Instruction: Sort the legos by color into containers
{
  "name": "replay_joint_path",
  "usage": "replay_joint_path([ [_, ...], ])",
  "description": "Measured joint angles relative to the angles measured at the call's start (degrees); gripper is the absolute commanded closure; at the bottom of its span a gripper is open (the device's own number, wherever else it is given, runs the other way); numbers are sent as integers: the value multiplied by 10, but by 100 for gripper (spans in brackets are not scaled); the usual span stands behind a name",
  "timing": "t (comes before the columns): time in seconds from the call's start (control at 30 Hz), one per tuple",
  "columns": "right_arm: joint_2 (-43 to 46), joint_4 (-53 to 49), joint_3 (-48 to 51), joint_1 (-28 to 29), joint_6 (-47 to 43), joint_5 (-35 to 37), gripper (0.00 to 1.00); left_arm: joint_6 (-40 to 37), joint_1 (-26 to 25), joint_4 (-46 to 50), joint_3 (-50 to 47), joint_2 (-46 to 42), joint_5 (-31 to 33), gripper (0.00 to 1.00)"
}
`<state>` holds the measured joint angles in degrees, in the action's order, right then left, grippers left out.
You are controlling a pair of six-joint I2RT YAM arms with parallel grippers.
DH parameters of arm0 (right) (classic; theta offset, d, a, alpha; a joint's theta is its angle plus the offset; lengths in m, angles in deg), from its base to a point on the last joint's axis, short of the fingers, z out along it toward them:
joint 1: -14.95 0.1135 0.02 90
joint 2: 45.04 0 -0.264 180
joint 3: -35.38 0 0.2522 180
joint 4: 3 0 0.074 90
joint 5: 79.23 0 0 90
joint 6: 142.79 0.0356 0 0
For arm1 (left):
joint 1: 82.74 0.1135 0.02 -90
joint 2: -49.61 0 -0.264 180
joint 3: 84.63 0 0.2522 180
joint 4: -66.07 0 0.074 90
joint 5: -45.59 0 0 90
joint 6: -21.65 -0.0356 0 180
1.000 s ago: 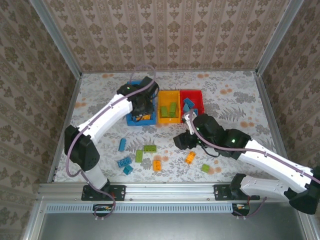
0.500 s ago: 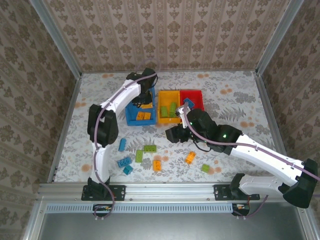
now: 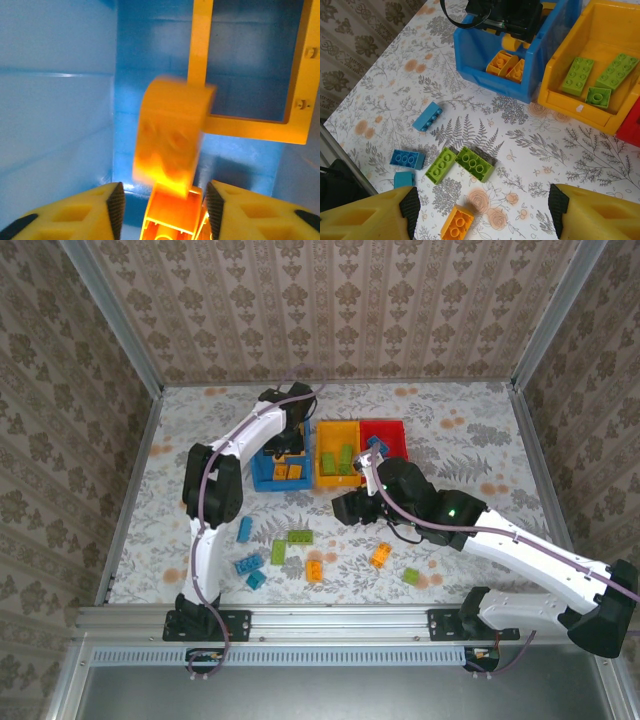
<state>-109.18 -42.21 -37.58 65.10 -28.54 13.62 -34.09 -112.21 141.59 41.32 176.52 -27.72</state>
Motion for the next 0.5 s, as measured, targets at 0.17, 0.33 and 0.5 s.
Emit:
replay_joint_path([
  [0.17, -5, 0, 0, 0, -1, 0, 28, 0, 0, 6, 17, -2, 1, 46],
  [0.33, -38, 0, 0, 2, -14, -1, 29, 1, -2, 12, 9, -46, 5, 46],
  [0.5, -142, 11, -29, 34, -20, -5, 27, 9, -5, 1, -78, -217, 15, 46],
])
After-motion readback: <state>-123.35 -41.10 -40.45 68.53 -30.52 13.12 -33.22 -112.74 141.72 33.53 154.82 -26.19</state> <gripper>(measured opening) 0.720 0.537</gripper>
